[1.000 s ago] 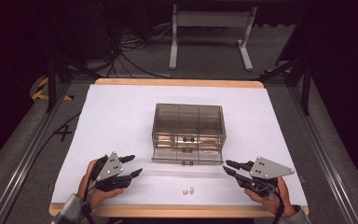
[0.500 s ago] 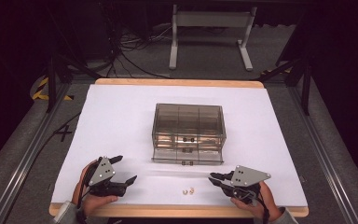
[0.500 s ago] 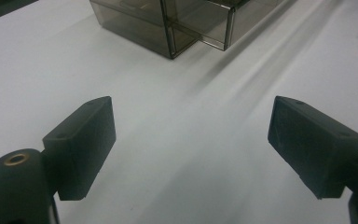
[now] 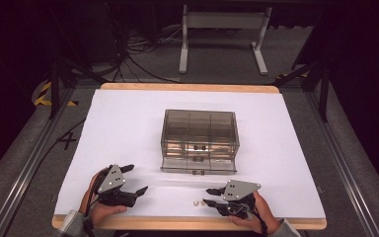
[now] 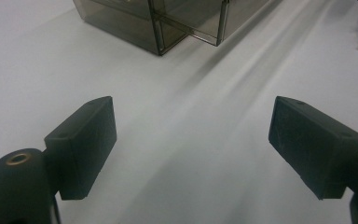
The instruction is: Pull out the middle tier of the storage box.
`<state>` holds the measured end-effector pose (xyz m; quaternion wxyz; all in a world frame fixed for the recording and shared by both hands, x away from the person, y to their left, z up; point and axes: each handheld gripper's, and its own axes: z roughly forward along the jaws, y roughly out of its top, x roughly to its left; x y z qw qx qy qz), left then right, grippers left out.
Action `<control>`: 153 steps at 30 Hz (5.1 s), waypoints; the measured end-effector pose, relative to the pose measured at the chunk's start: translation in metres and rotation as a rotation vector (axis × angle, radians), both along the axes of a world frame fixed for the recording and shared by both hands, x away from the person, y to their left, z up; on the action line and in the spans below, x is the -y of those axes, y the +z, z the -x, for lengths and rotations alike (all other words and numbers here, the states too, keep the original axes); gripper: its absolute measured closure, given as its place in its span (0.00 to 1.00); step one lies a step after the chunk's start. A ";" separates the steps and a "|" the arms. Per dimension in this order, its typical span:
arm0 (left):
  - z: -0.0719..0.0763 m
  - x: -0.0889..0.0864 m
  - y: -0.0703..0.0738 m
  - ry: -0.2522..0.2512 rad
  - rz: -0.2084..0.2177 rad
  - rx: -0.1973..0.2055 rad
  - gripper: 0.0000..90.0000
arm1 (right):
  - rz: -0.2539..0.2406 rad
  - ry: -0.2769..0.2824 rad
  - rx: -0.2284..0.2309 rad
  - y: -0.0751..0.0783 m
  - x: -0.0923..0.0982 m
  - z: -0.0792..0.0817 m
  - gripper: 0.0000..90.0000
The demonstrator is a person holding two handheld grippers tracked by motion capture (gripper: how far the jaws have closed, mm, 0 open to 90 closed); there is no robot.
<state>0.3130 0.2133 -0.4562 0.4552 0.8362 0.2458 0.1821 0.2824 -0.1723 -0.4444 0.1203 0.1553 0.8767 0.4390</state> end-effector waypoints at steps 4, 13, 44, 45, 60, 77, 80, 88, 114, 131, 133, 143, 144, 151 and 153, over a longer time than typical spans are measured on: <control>0.000 0.001 0.000 -0.006 -0.004 -0.002 0.17 | 0.009 0.022 -0.016 -0.003 -0.007 -0.001 0.70; 0.000 0.001 0.000 -0.008 -0.004 -0.007 0.17 | 0.070 0.032 -0.030 -0.010 -0.016 -0.004 0.74; -0.001 0.000 -0.001 -0.007 0.009 -0.004 0.17 | 0.028 -0.057 0.034 0.017 0.011 -0.006 0.86; -0.001 0.000 -0.001 -0.005 0.017 -0.014 0.17 | 0.020 -0.063 0.036 0.018 0.012 -0.006 0.86; -0.001 -0.001 0.000 -0.015 0.021 0.001 0.18 | -0.009 -0.094 0.098 0.042 0.016 -0.012 0.86; -0.002 0.000 -0.001 -0.024 0.015 0.001 0.18 | -0.026 -0.117 0.142 0.062 0.006 -0.029 0.86; -0.001 0.000 -0.001 -0.024 0.015 0.002 0.18 | -0.019 -0.119 0.140 0.063 0.003 -0.031 0.86; -0.001 0.000 -0.001 -0.024 0.016 0.001 0.18 | -0.002 -0.125 0.131 0.060 -0.007 -0.040 0.86; -0.001 0.001 -0.001 -0.030 0.011 -0.001 0.19 | 0.019 -0.177 0.095 0.056 -0.033 -0.071 0.86; -0.001 0.002 -0.001 -0.031 -0.004 0.001 0.18 | 0.052 -0.191 0.041 0.042 -0.038 -0.078 0.86; -0.001 0.002 -0.001 -0.031 -0.004 0.000 0.17 | 0.059 -0.195 0.041 0.040 -0.039 -0.078 0.86; -0.001 0.003 -0.001 -0.031 -0.013 0.001 0.17 | 0.059 -0.202 0.032 0.039 -0.037 -0.079 0.86; -0.001 0.003 -0.001 -0.032 -0.015 0.001 0.17 | 0.060 -0.201 0.031 0.038 -0.037 -0.079 0.85; -0.001 0.003 -0.001 -0.032 -0.019 0.000 0.17 | 0.062 -0.209 0.027 0.037 -0.036 -0.080 0.85; -0.001 0.003 -0.002 -0.034 -0.020 0.002 0.17 | 0.056 -0.213 0.024 0.037 -0.035 -0.080 0.85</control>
